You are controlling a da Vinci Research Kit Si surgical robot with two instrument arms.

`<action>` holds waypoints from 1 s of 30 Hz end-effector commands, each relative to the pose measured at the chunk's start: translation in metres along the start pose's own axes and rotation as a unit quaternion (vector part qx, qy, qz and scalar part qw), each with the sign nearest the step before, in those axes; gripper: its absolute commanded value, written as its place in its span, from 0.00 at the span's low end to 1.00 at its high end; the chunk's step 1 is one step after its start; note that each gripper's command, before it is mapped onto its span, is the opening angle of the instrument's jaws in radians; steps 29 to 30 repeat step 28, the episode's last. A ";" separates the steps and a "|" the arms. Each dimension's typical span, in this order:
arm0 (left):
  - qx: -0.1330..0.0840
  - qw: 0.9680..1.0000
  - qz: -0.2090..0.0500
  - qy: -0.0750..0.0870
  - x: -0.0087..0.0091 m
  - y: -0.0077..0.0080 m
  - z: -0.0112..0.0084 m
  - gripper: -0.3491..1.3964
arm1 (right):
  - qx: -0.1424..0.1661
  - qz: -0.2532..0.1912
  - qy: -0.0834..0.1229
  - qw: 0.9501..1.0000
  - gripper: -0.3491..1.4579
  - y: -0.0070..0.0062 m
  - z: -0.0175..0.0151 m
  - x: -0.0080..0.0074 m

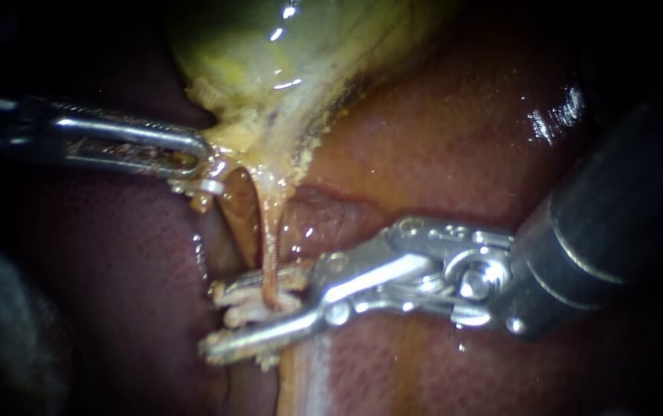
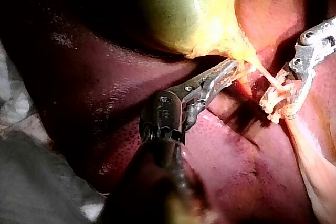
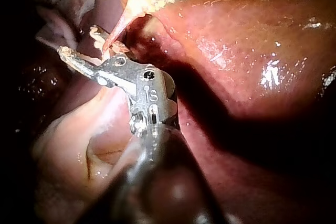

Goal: Clipping second clip right tube

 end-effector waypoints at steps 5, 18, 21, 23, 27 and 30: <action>0.000 1.000 0.000 0.000 -0.0001 0.0000 0.0001 0.00 | 0.000 0.021 -0.002 1.000 0.18 0.0003 -0.0003 -0.0001; 0.001 1.000 -0.002 0.000 -0.0002 -0.0001 0.0001 0.00 | -0.011 0.070 -0.019 0.997 0.00 0.0001 -0.0014 -0.0010; 0.001 1.000 -0.002 0.000 -0.0003 -0.0002 0.0002 0.00 | -0.011 0.069 -0.019 0.997 0.00 0.0002 -0.0013 -0.0011; 0.001 1.000 -0.002 0.000 -0.0003 -0.0002 0.0002 0.00 | -0.011 0.069 -0.019 0.997 0.00 0.0002 -0.0013 -0.0011; 0.001 1.000 -0.002 0.000 -0.0003 -0.0002 0.0002 0.00 | -0.011 0.069 -0.019 0.997 0.00 0.0003 -0.0013 -0.0011; 0.001 1.000 -0.002 0.000 -0.0003 -0.0002 0.0002 0.00 | -0.012 0.069 -0.019 0.997 0.00 0.0003 -0.0013 -0.0011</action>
